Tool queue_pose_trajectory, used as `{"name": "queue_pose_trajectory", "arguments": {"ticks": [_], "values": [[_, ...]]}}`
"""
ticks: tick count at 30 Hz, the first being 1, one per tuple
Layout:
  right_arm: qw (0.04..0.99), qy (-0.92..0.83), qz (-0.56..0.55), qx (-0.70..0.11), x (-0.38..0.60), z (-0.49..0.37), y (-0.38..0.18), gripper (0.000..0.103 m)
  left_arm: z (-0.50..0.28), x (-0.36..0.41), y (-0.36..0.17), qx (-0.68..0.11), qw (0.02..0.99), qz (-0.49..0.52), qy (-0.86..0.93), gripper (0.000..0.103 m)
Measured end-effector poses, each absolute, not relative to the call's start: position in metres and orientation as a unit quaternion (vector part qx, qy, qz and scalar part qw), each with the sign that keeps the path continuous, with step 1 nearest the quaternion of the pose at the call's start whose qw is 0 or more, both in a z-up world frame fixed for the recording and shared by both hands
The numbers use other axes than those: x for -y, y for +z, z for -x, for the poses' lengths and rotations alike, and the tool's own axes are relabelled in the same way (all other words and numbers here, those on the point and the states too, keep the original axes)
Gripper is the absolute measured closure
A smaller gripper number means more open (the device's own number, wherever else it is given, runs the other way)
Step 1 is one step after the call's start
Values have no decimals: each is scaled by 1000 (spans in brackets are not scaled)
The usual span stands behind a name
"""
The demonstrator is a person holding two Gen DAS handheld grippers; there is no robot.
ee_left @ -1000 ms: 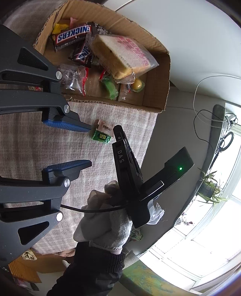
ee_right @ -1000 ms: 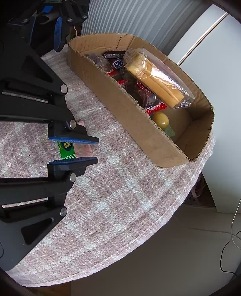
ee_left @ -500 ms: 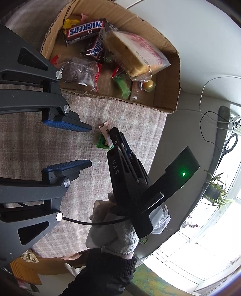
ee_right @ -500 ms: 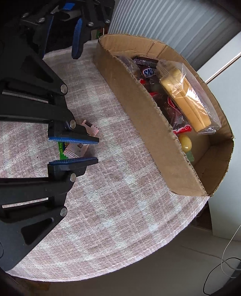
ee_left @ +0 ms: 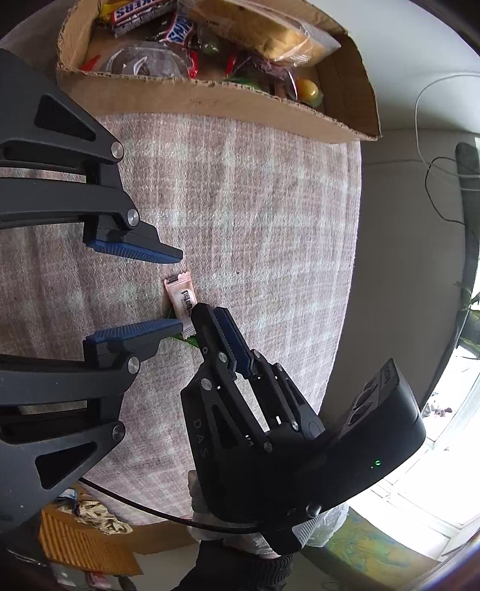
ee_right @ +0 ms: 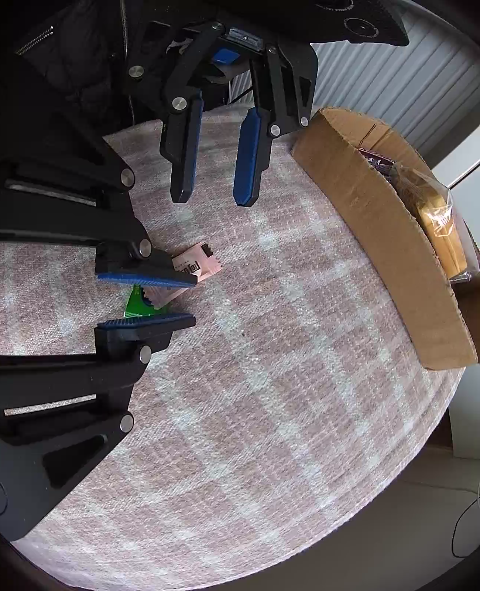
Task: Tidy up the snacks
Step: 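Close the left tool on the pink candy while the right tool approaches the green candy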
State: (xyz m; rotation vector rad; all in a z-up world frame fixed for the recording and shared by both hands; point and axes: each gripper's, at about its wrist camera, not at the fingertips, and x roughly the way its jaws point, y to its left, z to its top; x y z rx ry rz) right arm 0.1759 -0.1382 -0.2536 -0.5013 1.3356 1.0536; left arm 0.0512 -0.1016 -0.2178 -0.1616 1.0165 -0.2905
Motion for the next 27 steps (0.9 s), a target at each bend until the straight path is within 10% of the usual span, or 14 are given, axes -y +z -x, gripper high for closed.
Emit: {"name": "queue_pose_trajectory", "arguments": {"ticks": [23,27], "values": [[731,318,20,-604,175,-126,-254,87,-110,119,-247,-484,863,-13,-148,76],[739,292,-13,-607,173,-125,-254,68,-92,117,-246,-479,867,-23,-139,84]]}}
